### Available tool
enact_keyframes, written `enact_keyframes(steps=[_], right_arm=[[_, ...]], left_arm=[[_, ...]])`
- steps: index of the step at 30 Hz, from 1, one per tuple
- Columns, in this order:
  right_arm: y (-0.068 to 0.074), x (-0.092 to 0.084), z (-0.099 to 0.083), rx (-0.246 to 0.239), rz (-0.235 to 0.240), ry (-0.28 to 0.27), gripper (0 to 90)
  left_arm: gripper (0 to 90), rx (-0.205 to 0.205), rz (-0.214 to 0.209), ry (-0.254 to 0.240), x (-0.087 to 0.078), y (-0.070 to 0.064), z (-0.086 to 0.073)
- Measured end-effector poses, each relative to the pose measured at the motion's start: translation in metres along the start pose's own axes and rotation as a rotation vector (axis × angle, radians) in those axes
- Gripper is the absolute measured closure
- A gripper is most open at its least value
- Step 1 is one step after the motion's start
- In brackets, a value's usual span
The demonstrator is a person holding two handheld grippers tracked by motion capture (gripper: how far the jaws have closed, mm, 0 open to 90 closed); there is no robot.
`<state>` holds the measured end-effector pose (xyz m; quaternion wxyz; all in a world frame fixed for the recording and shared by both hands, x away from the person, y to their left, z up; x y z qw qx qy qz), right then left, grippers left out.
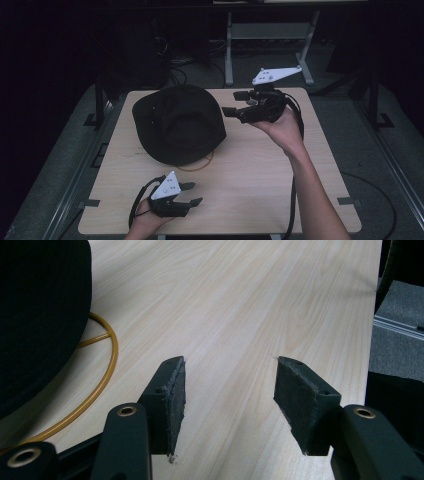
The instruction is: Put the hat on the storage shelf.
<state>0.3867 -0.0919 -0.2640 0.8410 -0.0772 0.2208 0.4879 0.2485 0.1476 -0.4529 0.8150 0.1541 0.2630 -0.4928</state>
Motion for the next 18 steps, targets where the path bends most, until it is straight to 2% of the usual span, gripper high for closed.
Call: enact_keyframes(steps=[18], right_arm=[[-0.016,-0.028,-0.041,0.072,-0.032,0.007,28.2]], left_arm=[[43.2,-0.001,0.006,0.007,0.000,0.002,-0.001]])
Point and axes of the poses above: each handheld gripper's, and its own axes: x roughly forward along the jaws, z roughly out of its top, y roughly to its left, the point moved 4 cm from there along x, roughly forward along the jaws, and after that the axes turned 2 degrees about y, right-handed, at the moved point
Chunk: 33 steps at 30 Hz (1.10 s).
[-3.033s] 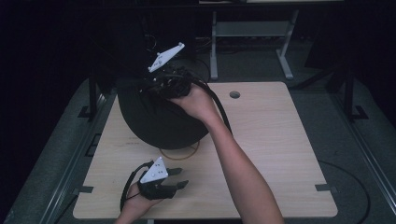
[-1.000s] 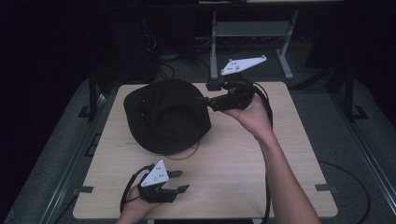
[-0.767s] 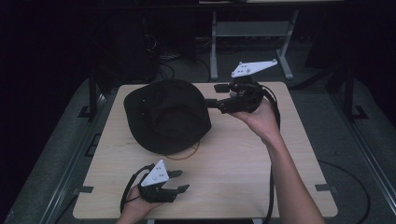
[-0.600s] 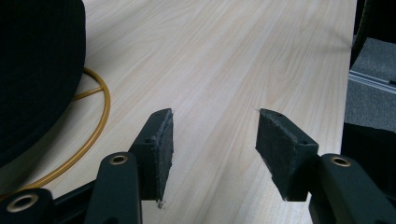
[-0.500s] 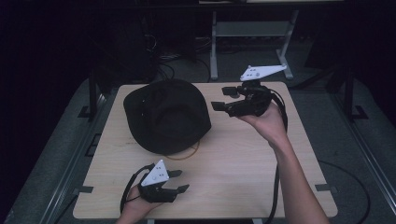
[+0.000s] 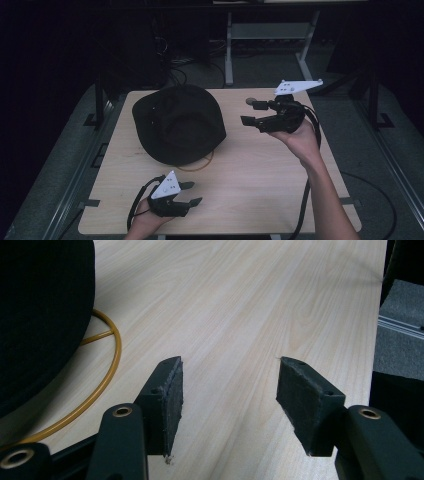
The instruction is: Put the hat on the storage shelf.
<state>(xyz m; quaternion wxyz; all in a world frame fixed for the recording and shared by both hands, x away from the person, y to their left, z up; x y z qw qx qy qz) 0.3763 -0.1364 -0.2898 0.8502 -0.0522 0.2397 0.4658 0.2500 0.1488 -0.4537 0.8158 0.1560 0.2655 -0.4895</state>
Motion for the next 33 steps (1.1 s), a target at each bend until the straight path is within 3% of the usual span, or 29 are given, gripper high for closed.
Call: enact_keyframes(steps=[33], right_arm=[[-0.019,-0.035,-0.071,0.086,-0.053,0.016,20.8]], left_arm=[[35.3,-0.032,0.019,0.005,0.000,0.003,0.000]])
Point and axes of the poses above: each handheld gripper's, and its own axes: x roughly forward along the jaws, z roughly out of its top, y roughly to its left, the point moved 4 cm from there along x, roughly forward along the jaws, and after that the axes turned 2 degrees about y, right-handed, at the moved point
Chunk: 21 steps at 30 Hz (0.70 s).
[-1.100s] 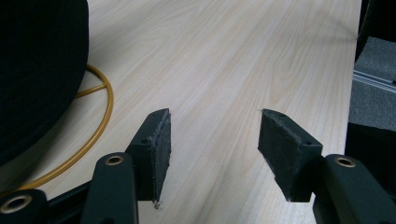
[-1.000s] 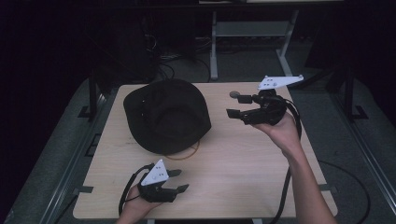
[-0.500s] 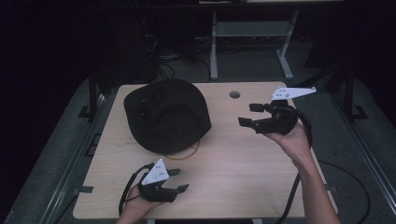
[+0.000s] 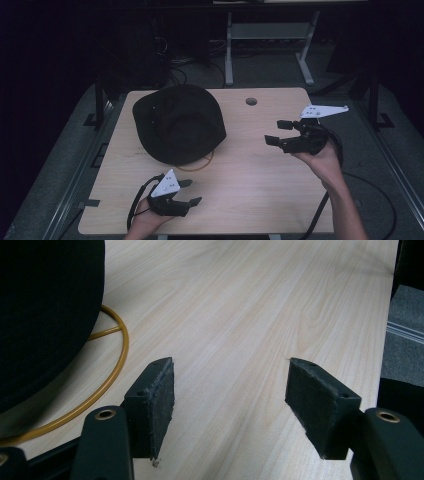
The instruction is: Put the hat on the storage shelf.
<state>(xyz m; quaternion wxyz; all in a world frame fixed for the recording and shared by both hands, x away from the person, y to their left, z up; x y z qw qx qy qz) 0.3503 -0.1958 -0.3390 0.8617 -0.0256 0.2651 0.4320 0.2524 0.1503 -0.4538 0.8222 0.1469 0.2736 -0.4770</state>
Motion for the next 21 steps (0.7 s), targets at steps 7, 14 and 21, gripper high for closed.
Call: enact_keyframes(steps=[7,14,21], right_arm=[[-0.005,-0.004,-0.013,0.018,-0.009,0.004,20.7],[-0.009,-0.011,-0.028,0.047,-0.020,0.004,20.3],[-0.013,-0.018,-0.043,0.068,-0.026,-0.005,19.9]], left_arm=[[34.4,-0.002,0.003,0.000,0.000,0.001,0.000],[33.7,-0.004,0.008,0.001,0.000,0.002,0.000],[33.5,-0.010,0.009,0.000,0.000,0.002,0.000]])
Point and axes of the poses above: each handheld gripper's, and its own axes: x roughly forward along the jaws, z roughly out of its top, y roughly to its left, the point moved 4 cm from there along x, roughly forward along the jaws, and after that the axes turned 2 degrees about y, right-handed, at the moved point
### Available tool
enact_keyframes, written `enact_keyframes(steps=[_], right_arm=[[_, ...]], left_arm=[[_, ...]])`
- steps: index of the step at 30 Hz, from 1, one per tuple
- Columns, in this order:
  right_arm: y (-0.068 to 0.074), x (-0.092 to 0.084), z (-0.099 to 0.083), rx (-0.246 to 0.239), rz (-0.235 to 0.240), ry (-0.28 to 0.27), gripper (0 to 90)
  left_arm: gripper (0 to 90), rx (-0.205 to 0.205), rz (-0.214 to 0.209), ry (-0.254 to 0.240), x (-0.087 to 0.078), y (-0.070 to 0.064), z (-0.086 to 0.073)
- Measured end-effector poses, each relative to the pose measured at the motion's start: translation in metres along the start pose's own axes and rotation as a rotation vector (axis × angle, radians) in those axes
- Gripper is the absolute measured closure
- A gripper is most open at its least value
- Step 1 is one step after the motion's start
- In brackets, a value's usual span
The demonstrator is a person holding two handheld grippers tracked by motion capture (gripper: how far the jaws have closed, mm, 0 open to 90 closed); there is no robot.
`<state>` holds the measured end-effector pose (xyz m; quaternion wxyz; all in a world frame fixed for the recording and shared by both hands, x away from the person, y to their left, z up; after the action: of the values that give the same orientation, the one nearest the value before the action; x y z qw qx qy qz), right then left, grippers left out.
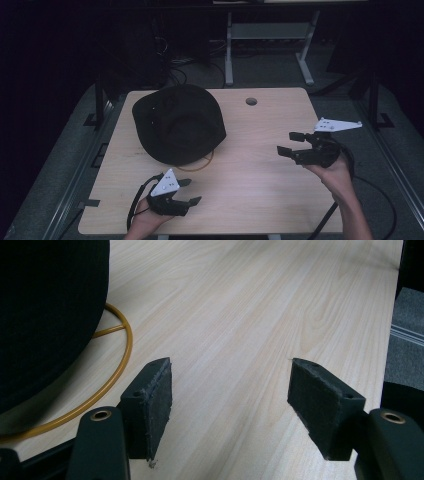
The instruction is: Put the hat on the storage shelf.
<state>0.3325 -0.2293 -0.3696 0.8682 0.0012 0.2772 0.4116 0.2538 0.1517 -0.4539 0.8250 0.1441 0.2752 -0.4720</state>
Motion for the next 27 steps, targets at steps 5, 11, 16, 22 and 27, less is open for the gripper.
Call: enact_keyframes(steps=[5,11,16,22,27], right_arm=[[-0.005,-0.005,-0.014,0.022,-0.008,0.001,19.9],[-0.011,-0.012,-0.029,0.050,-0.017,-0.002,19.9],[-0.016,-0.020,-0.043,0.075,-0.029,-0.014,19.7],[-0.020,-0.027,-0.056,0.089,-0.041,-0.025,19.3],[-0.022,-0.031,-0.067,0.095,-0.048,-0.020,19.3]], left_arm=[[32.7,-0.001,-0.005,0.007,-0.001,0.001,-0.001],[32.3,-0.016,-0.011,0.005,0.001,0.000,0.000],[31.0,-0.020,-0.008,0.012,0.002,0.001,-0.001],[28.7,-0.020,-0.005,0.019,0.003,0.001,-0.001],[27.9,-0.029,-0.001,0.018,0.003,0.002,-0.001]])
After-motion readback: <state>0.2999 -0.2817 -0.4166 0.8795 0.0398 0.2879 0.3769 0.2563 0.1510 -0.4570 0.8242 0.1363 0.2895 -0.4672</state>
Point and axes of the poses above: each handheld gripper's, and its own axes: x roughly forward along the jaws, z roughly out of its top, y roughly to its left, the point moved 4 cm from there along x, roughly forward along the jaws, and after that the axes turned 2 degrees about y, right-handed, at the moved point
